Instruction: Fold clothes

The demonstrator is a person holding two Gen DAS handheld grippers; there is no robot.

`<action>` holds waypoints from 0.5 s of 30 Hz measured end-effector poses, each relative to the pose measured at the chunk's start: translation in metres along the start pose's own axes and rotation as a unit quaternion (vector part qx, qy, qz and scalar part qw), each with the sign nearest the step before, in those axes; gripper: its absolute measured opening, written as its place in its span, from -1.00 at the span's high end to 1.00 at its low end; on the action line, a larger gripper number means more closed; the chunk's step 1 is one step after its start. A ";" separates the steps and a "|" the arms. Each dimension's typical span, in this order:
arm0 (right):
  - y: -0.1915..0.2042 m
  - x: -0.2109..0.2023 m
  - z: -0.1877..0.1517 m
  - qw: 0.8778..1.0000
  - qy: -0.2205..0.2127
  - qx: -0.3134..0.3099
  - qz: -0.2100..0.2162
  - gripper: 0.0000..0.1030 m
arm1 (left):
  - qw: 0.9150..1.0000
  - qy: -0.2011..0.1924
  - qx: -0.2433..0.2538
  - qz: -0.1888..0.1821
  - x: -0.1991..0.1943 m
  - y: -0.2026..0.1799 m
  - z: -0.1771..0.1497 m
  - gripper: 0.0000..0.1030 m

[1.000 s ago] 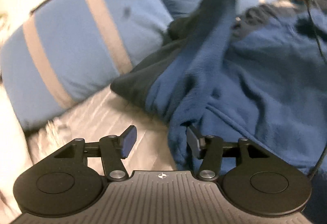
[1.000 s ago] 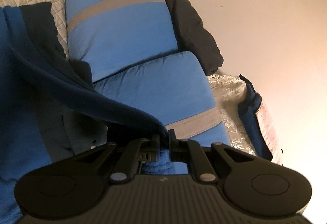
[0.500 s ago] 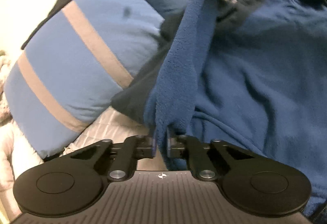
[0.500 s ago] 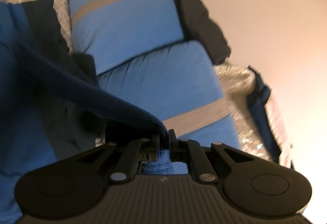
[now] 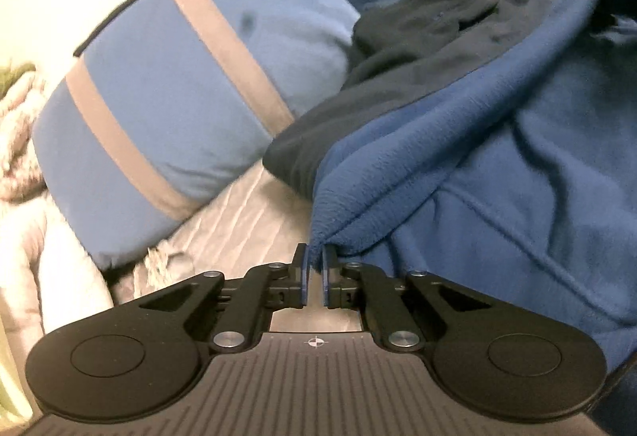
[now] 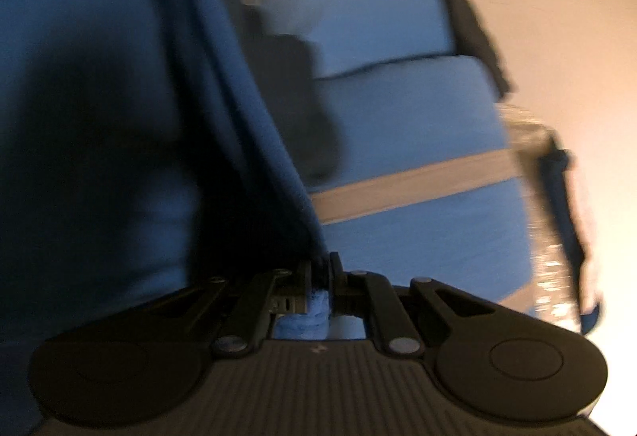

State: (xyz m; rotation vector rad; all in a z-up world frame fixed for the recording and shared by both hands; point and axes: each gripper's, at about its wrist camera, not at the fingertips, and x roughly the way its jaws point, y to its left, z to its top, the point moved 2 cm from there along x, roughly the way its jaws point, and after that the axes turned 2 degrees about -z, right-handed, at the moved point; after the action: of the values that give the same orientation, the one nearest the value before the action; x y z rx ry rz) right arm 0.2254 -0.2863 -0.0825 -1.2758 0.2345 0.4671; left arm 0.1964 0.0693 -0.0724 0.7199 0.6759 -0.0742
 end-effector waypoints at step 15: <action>0.012 -0.043 0.000 0.974 0.033 0.084 0.206 0.88 | 0.997 0.004 -0.072 0.003 0.001 0.039 -0.017 0.78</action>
State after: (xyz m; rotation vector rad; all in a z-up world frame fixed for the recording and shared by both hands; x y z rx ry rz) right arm 0.1813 -0.2923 -0.0747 -1.0783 0.5903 0.7425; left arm 0.1990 0.1100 -0.0596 0.5843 0.6801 -0.0156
